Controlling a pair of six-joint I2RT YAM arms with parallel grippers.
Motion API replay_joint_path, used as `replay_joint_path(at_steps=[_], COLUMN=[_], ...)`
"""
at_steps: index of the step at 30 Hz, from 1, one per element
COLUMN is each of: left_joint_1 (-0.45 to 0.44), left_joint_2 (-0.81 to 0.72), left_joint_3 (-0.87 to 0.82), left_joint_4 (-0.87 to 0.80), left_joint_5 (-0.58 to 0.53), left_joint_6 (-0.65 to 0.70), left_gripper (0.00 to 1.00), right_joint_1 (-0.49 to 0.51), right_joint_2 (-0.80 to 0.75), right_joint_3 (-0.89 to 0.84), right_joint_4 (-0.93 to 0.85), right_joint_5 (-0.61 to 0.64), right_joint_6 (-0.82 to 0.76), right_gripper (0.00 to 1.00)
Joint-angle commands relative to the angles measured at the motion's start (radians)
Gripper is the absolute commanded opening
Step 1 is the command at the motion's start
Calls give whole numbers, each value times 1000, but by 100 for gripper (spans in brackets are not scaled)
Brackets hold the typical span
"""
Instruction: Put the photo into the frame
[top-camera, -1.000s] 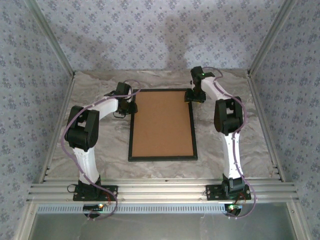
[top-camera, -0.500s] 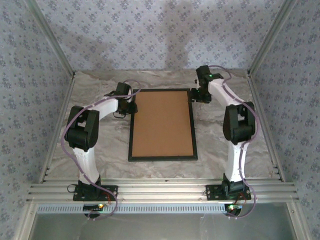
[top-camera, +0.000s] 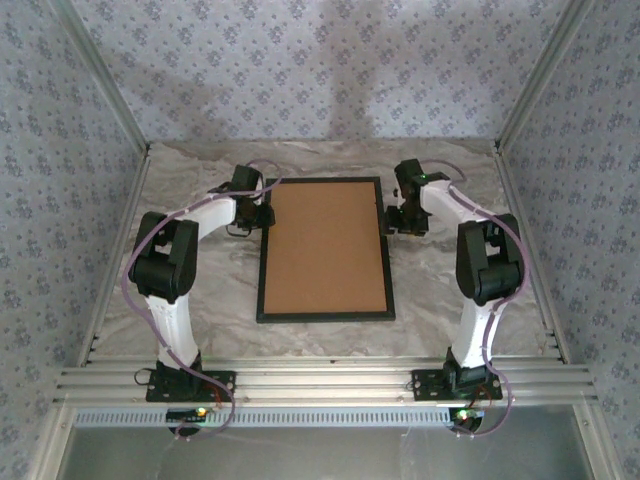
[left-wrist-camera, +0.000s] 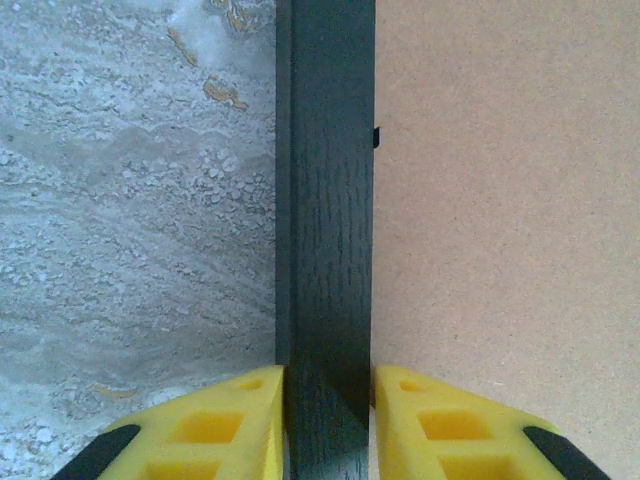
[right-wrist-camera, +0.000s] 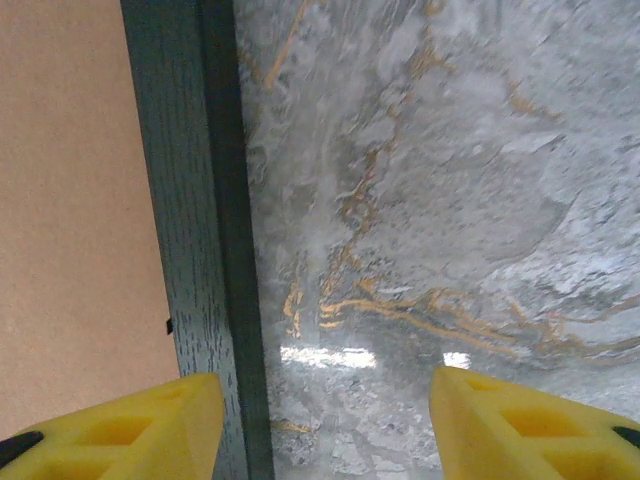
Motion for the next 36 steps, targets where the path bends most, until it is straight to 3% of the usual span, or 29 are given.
replay_joint_path(at_steps=[1,36], left_joint_1=[-11,-12], left_joint_2=[17,11], left_joint_3=[-36,-46], left_joint_4=[-62,-61], left_joint_5=[38,44], left_joint_6=[3,2], left_gripper=[28,28], right_joint_1=[17,64], right_joint_2=[-31,101], right_joint_3=[-3,-40], right_joint_4=[3,81], right_joint_5=[15,-9], right_joint_6=[-4,41], right_gripper=[58,58])
